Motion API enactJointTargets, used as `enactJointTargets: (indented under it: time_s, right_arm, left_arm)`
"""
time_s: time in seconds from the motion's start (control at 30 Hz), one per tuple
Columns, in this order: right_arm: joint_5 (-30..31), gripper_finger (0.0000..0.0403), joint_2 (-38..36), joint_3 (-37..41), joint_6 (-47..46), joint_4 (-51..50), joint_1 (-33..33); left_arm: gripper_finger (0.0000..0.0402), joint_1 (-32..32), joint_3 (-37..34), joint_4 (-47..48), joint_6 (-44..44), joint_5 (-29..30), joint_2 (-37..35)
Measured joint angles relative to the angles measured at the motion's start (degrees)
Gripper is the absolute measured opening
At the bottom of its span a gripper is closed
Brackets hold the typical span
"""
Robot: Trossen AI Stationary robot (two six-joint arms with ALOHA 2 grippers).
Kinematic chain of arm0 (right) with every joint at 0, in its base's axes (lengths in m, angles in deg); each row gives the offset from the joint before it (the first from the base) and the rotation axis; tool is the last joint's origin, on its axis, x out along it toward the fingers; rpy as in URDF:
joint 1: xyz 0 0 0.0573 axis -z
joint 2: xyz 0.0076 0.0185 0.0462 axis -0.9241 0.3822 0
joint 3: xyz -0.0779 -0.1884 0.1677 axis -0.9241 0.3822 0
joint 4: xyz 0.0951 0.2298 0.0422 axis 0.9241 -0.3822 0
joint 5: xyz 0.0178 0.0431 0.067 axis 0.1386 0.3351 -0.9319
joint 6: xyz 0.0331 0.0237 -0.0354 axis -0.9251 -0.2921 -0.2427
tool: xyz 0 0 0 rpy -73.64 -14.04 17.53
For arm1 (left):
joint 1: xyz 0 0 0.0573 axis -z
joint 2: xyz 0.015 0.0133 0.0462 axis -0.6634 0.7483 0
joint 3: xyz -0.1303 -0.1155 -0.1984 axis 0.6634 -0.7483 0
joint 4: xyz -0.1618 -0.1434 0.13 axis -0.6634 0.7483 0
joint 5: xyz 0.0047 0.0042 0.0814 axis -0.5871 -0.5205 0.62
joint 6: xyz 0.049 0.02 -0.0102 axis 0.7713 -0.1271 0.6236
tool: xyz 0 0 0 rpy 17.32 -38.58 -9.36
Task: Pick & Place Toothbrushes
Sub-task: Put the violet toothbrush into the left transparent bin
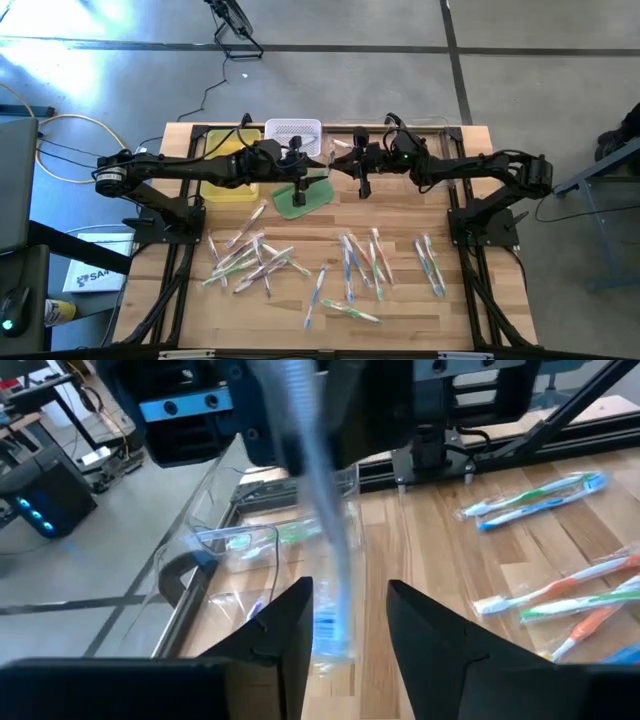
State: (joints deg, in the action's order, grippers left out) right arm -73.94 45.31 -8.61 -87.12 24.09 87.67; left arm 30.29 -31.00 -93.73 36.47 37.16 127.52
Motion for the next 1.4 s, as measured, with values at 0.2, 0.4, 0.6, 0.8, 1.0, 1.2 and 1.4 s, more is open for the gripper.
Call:
enactJointTargets:
  time_s: [0.2, 0.4, 0.6, 0.8, 1.0, 1.2, 1.4]
  right_arm:
    - [0.3, 0.0009, 0.0, 0.0, 0.3, -0.7, 0.3]
    - [0.4, 0.0008, 0.0, 0.0, 0.4, -2.9, 1.1]
    - [0.5, 0.0008, 0.0, 0.0, 0.4, -5.9, 3.7]
    - [5.6, 0.0008, 0.0, 0.0, 0.4, -9.5, 5.9]
    - [15.4, 0.0008, -0.3, -2.4, 4.2, -19.4, 5.8]
    - [22.4, 0.0008, -0.3, -8.5, 8.2, -31.7, 5.8]
    - [24.2, 0.0008, -0.2, -10.1, 9.2, -35.9, 8.5]
  left_arm:
    - [0.0125, 0.0, 0.0, 0.0, 0.0, 0.0, 0.0]
    - [0.0125, 0.0, 0.0, 0.1, 2.1, 1.1, 0.0]
    - [0.0125, 0.0, 0.0, 4.5, 5.0, 0.9, -0.1]
    - [0.0125, 0.0, -0.1, 6.6, 8.5, 0.7, -1.7]
    - [0.0125, 0.6, 0.0, 8.8, 11.0, -2.4, -6.1]
    - [0.0125, 0.5, 0.0, 12.4, 13.1, -1.8, -9.9]
    - [0.0125, 0.9, 0.0, 13.8, 13.5, -1.8, -10.2]
